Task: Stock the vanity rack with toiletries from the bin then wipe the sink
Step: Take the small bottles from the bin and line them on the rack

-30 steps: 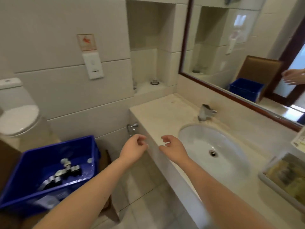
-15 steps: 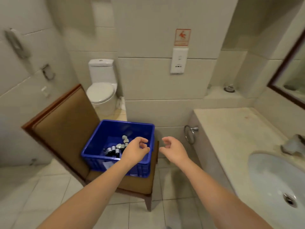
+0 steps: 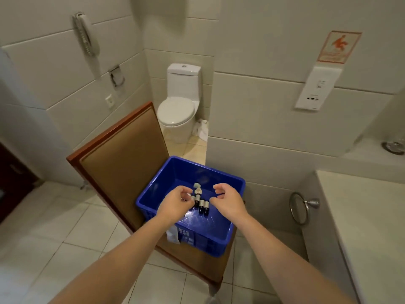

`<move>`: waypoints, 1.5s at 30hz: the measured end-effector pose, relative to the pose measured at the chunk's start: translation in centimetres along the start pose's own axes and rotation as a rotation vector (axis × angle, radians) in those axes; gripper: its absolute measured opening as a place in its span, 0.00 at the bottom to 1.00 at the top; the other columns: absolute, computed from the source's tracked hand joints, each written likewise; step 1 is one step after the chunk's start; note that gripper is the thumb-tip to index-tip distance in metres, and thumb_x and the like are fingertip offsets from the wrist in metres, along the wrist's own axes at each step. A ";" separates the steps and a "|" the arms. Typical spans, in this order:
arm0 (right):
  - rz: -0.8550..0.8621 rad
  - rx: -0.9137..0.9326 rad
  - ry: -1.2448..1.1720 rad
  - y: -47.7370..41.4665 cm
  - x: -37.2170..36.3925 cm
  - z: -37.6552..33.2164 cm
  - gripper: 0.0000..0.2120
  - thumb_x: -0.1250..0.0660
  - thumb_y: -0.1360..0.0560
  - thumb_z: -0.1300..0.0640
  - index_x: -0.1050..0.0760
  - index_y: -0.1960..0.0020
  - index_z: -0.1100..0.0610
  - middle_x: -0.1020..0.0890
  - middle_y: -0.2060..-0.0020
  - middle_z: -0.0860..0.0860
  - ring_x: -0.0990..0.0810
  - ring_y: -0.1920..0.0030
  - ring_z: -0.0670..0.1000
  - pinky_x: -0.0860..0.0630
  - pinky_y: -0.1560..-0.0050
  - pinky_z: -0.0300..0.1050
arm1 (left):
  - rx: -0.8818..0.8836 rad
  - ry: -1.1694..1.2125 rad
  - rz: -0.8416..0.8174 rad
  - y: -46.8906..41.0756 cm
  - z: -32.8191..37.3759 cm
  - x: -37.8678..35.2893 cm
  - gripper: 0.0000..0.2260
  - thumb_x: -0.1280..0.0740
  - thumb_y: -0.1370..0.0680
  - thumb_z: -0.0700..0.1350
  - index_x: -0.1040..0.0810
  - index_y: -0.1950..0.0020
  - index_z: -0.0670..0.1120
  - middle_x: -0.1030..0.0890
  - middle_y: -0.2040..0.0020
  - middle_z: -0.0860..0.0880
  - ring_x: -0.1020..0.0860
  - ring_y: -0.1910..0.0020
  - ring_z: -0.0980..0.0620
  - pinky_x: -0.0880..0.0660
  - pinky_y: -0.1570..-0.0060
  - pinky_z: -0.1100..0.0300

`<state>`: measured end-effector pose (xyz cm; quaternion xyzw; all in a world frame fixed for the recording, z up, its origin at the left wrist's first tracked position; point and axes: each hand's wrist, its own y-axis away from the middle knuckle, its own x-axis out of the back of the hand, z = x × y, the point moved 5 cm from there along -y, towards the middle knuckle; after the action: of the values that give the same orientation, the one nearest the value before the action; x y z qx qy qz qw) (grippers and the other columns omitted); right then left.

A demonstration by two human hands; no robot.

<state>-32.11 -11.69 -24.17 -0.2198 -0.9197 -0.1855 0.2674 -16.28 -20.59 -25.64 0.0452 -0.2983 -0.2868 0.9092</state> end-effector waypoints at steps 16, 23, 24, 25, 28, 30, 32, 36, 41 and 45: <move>-0.194 -0.139 -0.041 -12.9 -8.6 0.2 0.18 0.30 0.28 0.61 0.26 0.39 0.52 0.22 0.43 0.48 0.21 0.46 0.51 0.22 0.44 0.54 | 0.149 -0.125 -0.038 -11.0 -7.3 5.1 0.14 0.31 0.23 0.43 0.27 0.38 0.50 0.23 0.49 0.54 0.23 0.51 0.57 0.24 0.50 0.60; -0.125 -0.337 -0.103 -16.4 -13.5 2.0 0.20 0.30 0.26 0.61 0.27 0.35 0.55 0.22 0.41 0.50 0.22 0.45 0.51 0.24 0.45 0.46 | 0.165 -0.236 -0.218 -18.1 -12.1 5.8 0.15 0.32 0.23 0.43 0.27 0.37 0.50 0.25 0.45 0.54 0.24 0.50 0.56 0.23 0.46 0.56; -0.120 -0.366 -0.111 -16.8 -14.2 2.2 0.20 0.31 0.26 0.61 0.27 0.35 0.56 0.22 0.42 0.50 0.22 0.47 0.51 0.25 0.46 0.45 | 0.167 -0.240 -0.240 -19.0 -12.9 5.8 0.16 0.32 0.23 0.43 0.27 0.36 0.49 0.26 0.44 0.54 0.24 0.49 0.55 0.24 0.46 0.57; -0.117 -0.393 -0.117 -17.3 -15.0 2.4 0.19 0.31 0.26 0.61 0.27 0.35 0.56 0.23 0.44 0.49 0.23 0.49 0.50 0.26 0.48 0.44 | 0.169 -0.244 -0.261 -19.8 -13.6 5.7 0.16 0.32 0.23 0.42 0.27 0.36 0.49 0.26 0.43 0.53 0.25 0.49 0.55 0.24 0.46 0.59; -0.120 -0.466 -0.129 -18.4 -17.2 3.2 0.20 0.31 0.25 0.60 0.28 0.34 0.55 0.24 0.47 0.49 0.23 0.50 0.49 0.28 0.51 0.42 | 0.186 -0.245 -0.322 -21.9 -15.8 4.9 0.17 0.31 0.24 0.42 0.27 0.35 0.50 0.28 0.38 0.52 0.25 0.47 0.55 0.24 0.43 0.56; -0.123 -0.500 -0.137 -19.2 -18.4 4.0 0.21 0.31 0.25 0.59 0.29 0.33 0.54 0.22 0.45 0.50 0.23 0.48 0.49 0.28 0.51 0.41 | 0.207 -0.251 -0.349 -22.8 -17.2 4.2 0.18 0.31 0.24 0.43 0.27 0.35 0.51 0.29 0.37 0.51 0.24 0.47 0.52 0.24 0.44 0.53; -0.116 -0.529 -0.138 -20.1 -19.4 5.0 0.21 0.31 0.25 0.59 0.29 0.33 0.54 0.22 0.42 0.51 0.23 0.48 0.49 0.28 0.51 0.41 | 0.225 -0.260 -0.365 -23.6 -18.4 3.3 0.18 0.31 0.24 0.43 0.28 0.34 0.50 0.31 0.35 0.51 0.24 0.44 0.50 0.24 0.44 0.54; -0.125 -0.565 -0.144 -21.9 -21.4 7.3 0.20 0.31 0.25 0.60 0.28 0.34 0.54 0.22 0.43 0.50 0.22 0.48 0.49 0.26 0.50 0.43 | 0.259 -0.265 -0.386 -25.1 -20.9 1.4 0.19 0.32 0.23 0.43 0.31 0.33 0.50 0.35 0.32 0.49 0.25 0.43 0.48 0.24 0.45 0.52; -0.152 -0.579 -0.156 -24.3 -23.8 10.4 0.20 0.31 0.26 0.63 0.27 0.36 0.55 0.22 0.45 0.50 0.21 0.48 0.50 0.25 0.50 0.41 | 0.269 -0.309 -0.392 -27.2 -23.7 -1.2 0.21 0.33 0.23 0.42 0.32 0.31 0.49 0.35 0.33 0.49 0.24 0.49 0.49 0.23 0.52 0.50; -0.179 -0.564 -0.171 -25.8 -25.6 12.8 0.19 0.32 0.27 0.65 0.26 0.37 0.56 0.23 0.48 0.49 0.22 0.50 0.49 0.26 0.52 0.38 | 0.287 -0.430 -0.395 -28.9 -25.6 -2.8 0.23 0.33 0.23 0.43 0.34 0.29 0.50 0.36 0.32 0.49 0.24 0.46 0.47 0.23 0.52 0.50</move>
<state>-30.88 -35.19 -54.76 -0.2181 -0.8668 -0.4370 0.1003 -17.88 -45.38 -55.31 0.1686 -0.5064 -0.4154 0.7366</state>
